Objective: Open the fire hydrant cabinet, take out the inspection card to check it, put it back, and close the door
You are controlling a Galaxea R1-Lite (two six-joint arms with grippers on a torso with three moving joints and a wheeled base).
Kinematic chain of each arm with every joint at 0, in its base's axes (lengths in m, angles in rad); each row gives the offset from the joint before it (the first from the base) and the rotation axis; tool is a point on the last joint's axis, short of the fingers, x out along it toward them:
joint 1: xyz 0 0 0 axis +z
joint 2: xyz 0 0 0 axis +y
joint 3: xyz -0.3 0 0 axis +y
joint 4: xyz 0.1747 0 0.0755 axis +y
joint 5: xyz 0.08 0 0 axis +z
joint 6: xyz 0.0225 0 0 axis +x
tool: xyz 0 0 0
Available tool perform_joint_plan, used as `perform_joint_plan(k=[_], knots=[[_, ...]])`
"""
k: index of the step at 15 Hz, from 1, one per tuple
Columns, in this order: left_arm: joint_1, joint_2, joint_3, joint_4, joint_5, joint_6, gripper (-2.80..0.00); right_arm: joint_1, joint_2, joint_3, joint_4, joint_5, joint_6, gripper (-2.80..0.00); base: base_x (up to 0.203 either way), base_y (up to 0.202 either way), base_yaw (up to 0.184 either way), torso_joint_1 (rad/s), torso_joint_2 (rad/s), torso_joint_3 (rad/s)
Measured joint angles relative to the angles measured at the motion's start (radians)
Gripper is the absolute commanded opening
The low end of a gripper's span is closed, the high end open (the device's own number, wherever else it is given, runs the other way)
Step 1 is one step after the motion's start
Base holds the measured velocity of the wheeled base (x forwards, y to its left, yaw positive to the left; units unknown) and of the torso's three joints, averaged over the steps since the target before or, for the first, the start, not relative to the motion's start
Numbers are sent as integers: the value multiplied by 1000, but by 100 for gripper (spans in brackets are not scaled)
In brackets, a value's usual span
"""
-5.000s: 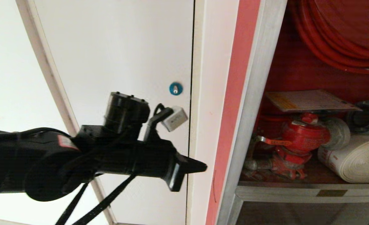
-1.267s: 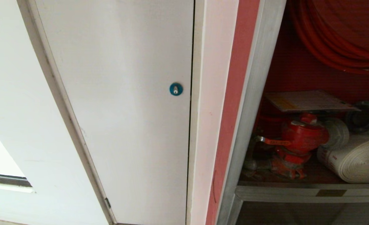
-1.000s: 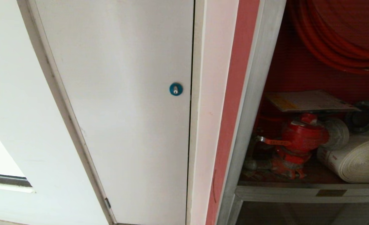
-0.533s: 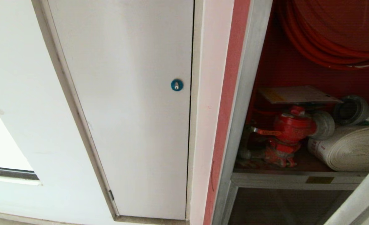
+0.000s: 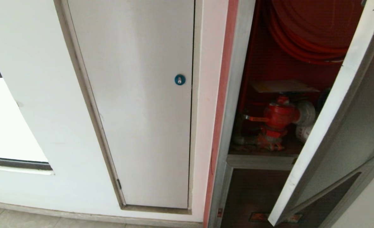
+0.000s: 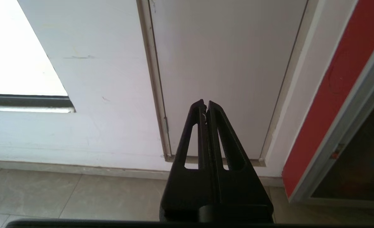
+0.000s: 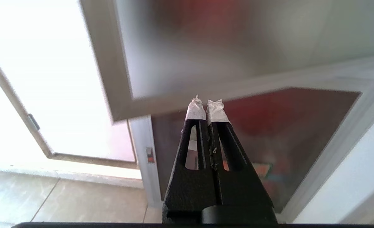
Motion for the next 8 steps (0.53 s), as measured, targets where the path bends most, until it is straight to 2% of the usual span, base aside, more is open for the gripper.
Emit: perform_joint_plan(k=[8], knots=[[0, 0, 0, 0, -1, 0, -280, 0, 0, 0, 0, 0, 0, -280, -197, 0, 0, 1, 3, 3]])
